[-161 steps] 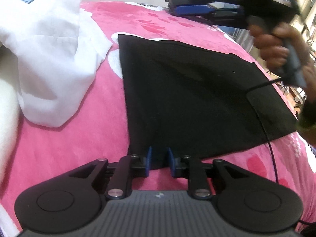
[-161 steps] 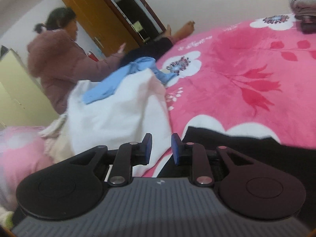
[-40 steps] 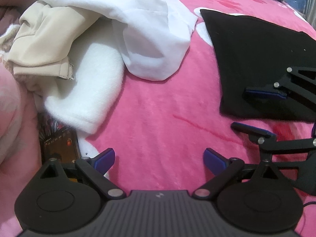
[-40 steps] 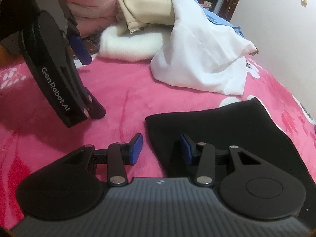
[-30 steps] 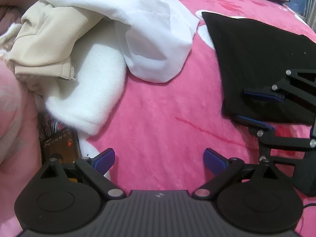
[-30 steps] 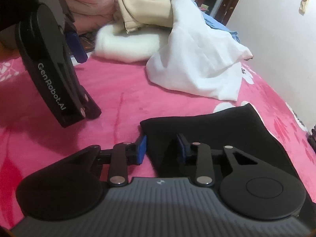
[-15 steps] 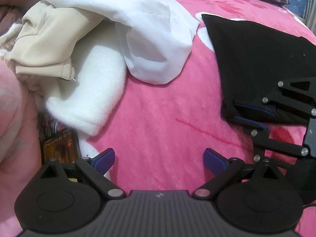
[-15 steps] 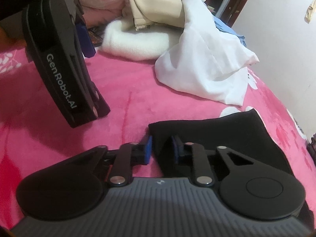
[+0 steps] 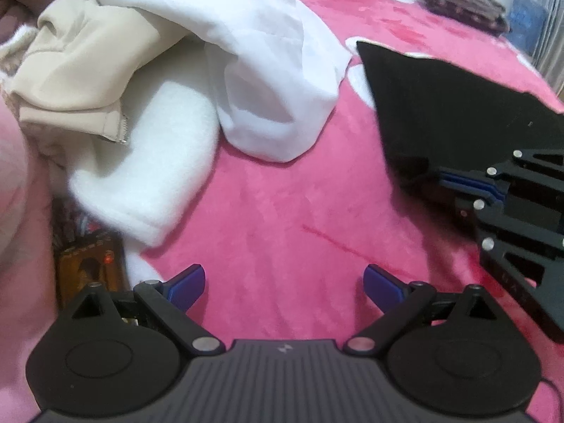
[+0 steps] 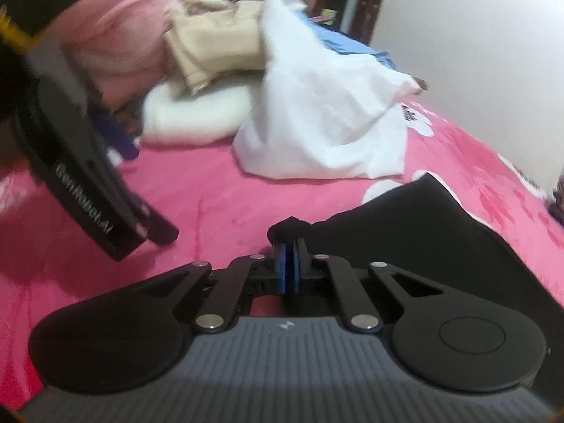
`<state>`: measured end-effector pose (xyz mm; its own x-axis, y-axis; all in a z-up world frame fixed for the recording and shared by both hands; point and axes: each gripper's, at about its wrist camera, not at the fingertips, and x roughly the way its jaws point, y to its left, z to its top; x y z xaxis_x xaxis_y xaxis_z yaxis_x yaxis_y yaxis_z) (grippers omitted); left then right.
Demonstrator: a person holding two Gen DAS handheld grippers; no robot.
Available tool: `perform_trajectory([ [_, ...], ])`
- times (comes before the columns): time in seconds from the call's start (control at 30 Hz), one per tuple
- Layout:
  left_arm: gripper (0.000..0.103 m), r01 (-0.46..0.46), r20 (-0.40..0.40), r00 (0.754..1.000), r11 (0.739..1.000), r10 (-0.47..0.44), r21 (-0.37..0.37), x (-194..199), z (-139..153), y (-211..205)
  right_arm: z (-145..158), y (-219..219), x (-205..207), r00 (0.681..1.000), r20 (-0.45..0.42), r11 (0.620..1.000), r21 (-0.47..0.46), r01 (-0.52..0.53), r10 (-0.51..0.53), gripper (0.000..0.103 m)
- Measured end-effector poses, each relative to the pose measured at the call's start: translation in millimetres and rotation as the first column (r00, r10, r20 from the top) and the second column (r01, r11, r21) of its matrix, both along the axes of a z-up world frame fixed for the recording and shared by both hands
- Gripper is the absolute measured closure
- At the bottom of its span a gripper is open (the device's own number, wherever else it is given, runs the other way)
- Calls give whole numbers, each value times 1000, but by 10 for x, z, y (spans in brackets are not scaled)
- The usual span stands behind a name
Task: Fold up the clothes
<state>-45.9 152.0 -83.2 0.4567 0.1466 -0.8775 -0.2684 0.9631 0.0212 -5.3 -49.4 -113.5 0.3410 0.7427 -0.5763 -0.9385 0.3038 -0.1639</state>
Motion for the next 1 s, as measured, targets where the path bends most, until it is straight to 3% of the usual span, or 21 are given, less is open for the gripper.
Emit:
perform_trajectory([
  [0.2, 6, -6, 85, 996, 991, 17, -134, 94, 120, 158, 153, -171, 213, 990, -108, 991, 86, 103, -94, 101],
  [0.43, 7, -54, 137, 985, 939, 106, -339, 352, 239, 409, 248, -367, 390, 968, -199, 969, 160, 186, -153, 101],
  [0.6, 16, -38, 139, 983, 869, 122, -494, 575, 225, 462, 243, -428, 433, 961, -223, 963, 177, 205, -164, 101],
  [0.9, 22, -77, 30, 989, 690, 142, -720, 992, -114, 493, 296, -477, 471, 957, -244, 956, 206, 207, -154, 101],
  [1.0, 22, -90, 10, 989, 664, 145, -742, 1183, -227, 531, 297, -476, 454, 959, -244, 959, 205, 197, -145, 101],
])
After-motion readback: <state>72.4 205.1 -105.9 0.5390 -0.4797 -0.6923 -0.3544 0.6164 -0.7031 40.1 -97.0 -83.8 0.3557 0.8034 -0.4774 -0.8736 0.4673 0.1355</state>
